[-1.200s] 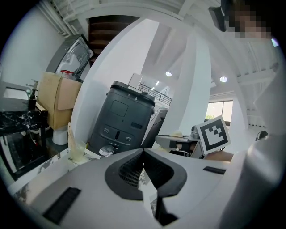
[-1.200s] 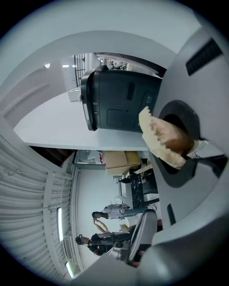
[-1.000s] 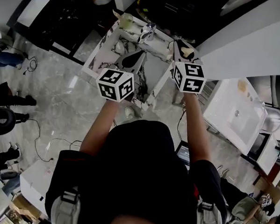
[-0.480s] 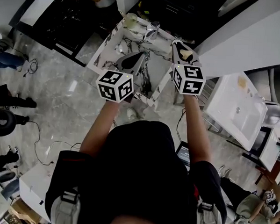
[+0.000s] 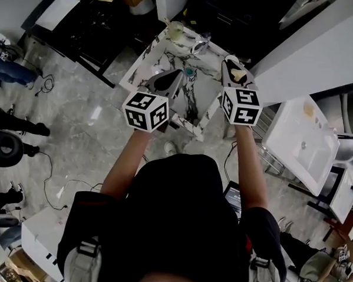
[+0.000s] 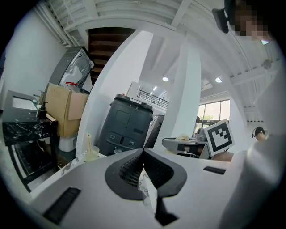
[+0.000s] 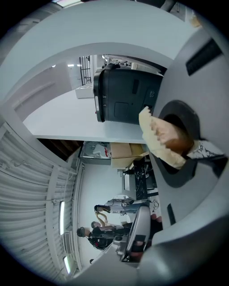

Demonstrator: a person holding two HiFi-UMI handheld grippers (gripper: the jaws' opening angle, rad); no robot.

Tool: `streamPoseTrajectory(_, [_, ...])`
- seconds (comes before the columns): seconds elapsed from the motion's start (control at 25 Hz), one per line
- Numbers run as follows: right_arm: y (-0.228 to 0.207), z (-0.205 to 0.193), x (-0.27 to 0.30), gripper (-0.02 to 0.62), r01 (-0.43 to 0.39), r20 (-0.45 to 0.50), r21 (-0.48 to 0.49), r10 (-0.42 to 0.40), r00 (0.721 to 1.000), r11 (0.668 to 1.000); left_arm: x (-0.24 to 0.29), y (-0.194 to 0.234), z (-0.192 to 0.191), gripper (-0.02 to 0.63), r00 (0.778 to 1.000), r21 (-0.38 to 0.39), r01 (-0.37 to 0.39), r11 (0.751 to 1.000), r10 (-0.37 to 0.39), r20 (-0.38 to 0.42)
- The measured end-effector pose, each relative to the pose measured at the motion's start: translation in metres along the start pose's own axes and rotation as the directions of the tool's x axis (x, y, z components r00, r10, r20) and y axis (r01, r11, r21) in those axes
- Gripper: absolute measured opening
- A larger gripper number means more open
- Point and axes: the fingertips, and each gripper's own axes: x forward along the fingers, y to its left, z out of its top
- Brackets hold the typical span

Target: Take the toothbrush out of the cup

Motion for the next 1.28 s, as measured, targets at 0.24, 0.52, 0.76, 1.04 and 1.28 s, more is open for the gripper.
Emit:
streamPoseTrajectory(0.24, [0.005, 0.005, -0.001, 0.06, -0.031, 0.02, 0.003, 0.031, 0.999, 1.0, 0.006, -0.006, 0.009, 0.008, 1.0, 0.026, -0.003, 1.0, 0.002, 0.007])
streamPoseTrajectory(0.52, [-0.007, 0.01, 0.007, 0.06, -0.083, 0.028, 0.021, 0.082, 0.996, 0.996, 0.024, -0.01, 0.017, 0.008, 0.999, 0.029, -0.033, 0.999, 0.032, 0.002])
streamPoseTrajectory(0.76, [-0.019, 0.019, 0.014, 0.06, -0.137, 0.031, 0.025, 0.136, 0.99, 0.99, 0.037, -0.01, 0.028, 0.008, 0.996, 0.036, -0.085, 0.996, 0.085, 0.004])
streamPoseTrajectory(1.04, [-0.036, 0.021, 0.021, 0.06, -0.186, 0.045, 0.037, 0.184, 0.982, 0.982, 0.056, -0.021, 0.027, 0.008, 0.994, 0.047, -0.106, 0.993, 0.106, 0.0])
streamPoseTrajectory(1.28, [-0.042, 0.022, 0.025, 0.06, -0.23, 0.066, 0.039, 0.227, 0.972, 0.972, 0.062, -0.032, 0.023, 0.008, 0.992, 0.081, -0.125, 0.989, 0.126, 0.0])
